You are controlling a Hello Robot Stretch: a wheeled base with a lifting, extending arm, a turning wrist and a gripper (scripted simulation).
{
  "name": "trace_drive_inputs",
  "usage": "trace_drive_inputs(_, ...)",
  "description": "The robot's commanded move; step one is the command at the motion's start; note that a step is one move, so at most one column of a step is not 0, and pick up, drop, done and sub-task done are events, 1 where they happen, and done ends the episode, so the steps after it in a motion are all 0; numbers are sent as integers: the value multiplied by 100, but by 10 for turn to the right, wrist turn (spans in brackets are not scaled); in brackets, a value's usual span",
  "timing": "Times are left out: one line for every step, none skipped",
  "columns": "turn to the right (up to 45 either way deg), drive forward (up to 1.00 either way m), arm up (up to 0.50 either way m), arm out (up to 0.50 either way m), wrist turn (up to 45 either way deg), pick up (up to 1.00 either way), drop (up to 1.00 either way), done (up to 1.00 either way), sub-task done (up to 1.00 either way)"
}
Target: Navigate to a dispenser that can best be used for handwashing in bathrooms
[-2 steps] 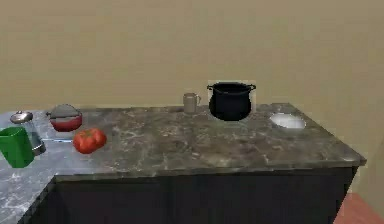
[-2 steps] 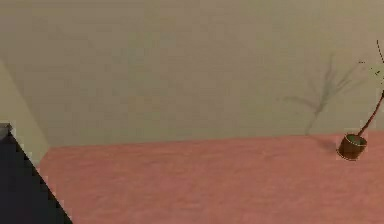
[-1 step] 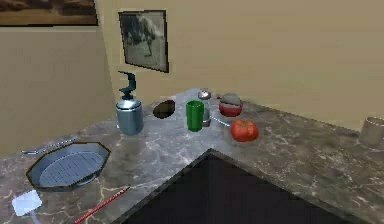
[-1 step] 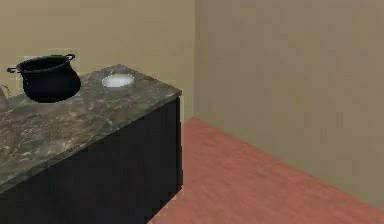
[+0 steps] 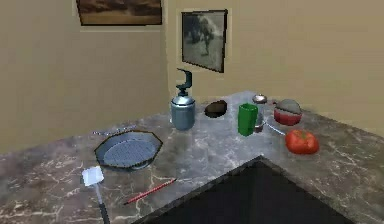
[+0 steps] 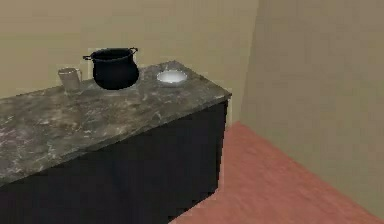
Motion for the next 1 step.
trace_drive_inputs(0, 0, 0, 0, 0, 0, 0, 100, 0)
